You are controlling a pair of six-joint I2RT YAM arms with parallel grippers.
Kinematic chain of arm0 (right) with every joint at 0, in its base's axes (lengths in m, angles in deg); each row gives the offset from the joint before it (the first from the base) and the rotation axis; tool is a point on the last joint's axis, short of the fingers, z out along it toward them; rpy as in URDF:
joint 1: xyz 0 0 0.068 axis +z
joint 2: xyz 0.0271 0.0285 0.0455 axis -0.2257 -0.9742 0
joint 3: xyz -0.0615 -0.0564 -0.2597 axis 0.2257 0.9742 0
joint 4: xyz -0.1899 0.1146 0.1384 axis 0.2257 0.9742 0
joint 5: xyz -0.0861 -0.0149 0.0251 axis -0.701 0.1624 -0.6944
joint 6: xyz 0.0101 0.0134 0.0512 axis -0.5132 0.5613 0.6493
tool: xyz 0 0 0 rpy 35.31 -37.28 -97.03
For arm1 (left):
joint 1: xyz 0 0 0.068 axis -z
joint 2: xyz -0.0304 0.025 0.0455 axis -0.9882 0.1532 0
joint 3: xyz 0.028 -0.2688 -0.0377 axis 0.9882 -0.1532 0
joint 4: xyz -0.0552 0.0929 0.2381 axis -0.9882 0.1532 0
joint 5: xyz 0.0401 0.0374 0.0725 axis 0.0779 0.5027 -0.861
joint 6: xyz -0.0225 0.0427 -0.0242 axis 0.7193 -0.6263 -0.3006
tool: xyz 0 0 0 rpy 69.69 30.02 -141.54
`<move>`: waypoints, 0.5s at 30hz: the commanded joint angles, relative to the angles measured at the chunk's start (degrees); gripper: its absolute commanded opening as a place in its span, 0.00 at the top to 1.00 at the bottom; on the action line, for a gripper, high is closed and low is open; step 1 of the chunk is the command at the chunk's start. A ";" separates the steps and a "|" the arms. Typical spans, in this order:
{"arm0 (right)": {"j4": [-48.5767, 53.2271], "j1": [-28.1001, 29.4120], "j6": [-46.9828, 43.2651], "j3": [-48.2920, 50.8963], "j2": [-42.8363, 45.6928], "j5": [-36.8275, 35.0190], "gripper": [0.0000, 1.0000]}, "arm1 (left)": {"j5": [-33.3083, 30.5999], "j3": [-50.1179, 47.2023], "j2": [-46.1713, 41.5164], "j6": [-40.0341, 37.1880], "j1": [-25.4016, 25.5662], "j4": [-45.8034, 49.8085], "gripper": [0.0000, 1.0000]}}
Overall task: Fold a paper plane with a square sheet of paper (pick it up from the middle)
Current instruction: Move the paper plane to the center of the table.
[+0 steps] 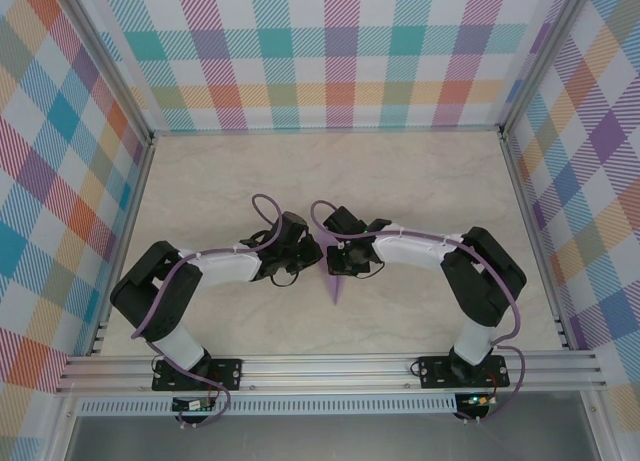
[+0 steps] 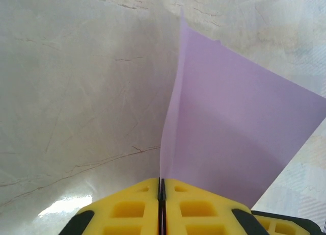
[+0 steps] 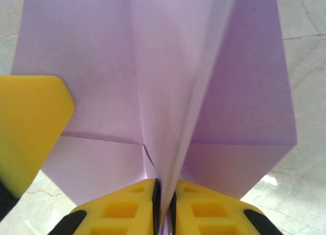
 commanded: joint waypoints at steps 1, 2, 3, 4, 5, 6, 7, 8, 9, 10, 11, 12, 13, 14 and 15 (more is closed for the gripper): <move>0.94 0.46 0.74 -1.19 -1.01 2.38 0.90 | -0.81 -0.13 -2.02 0.19 0.38 1.49 0.87; 1.15 0.52 0.61 -1.33 -0.96 2.38 0.92 | -1.27 0.00 -2.40 0.01 0.31 2.49 0.85; 1.86 0.46 0.43 -1.52 -0.95 1.84 0.94 | -1.85 0.25 -2.85 -0.06 0.10 3.53 0.82; 2.92 0.46 0.02 -2.01 -0.69 0.64 0.95 | -2.52 0.32 -3.51 -0.19 -0.19 4.75 0.80; 4.06 0.46 -0.75 -2.45 -0.38 -0.63 0.96 | -3.03 0.29 -4.30 -0.17 -0.60 5.95 0.78; 5.07 0.46 -1.47 -2.93 -0.10 -1.71 0.96 | -3.60 0.07 -5.07 -0.17 -0.95 6.84 0.74; 6.40 0.38 -2.44 -3.48 0.37 -3.29 0.97 | -4.37 -0.09 -6.25 -0.18 -1.35 8.17 0.69; 7.68 0.22 -3.42 -4.02 0.98 -4.65 0.97 | -5.50 -0.31 -7.45 -0.17 -1.73 9.67 0.62; 8.66 0.11 -4.26 -4.51 1.40 -5.75 0.97 | -6.67 -0.39 -8.55 -0.21 -2.01 11.39 0.55; 9.56 -0.03 -5.20 -4.98 1.75 -6.96 0.97 | -8.20 -0.43 -9.80 -0.08 -2.30 13.42 0.48; 10.51 -0.15 -6.01 -5.46 1.96 -7.94 0.97 | -9.77 -0.53 -11.12 -0.08 -2.61 15.44 0.40; 11.21 -0.31 -6.66 -5.80 1.85 -8.53 0.96 | -11.36 -0.61 -12.13 0.05 -2.80 17.28 0.35; 11.78 -0.55 -7.15 -6.06 1.64 -9.10 0.96 | -13.35 -0.45 -13.36 0.27 -2.98 19.60 0.28; 12.14 -0.74 -7.44 -6.21 1.35 -9.48 0.96 | -14.97 -0.52 -14.49 0.44 -3.16 21.29 0.23; 12.10 -0.94 -7.58 -6.25 1.04 -9.50 0.96 | -16.26 -0.68 -15.41 0.47 -3.27 23.12 0.19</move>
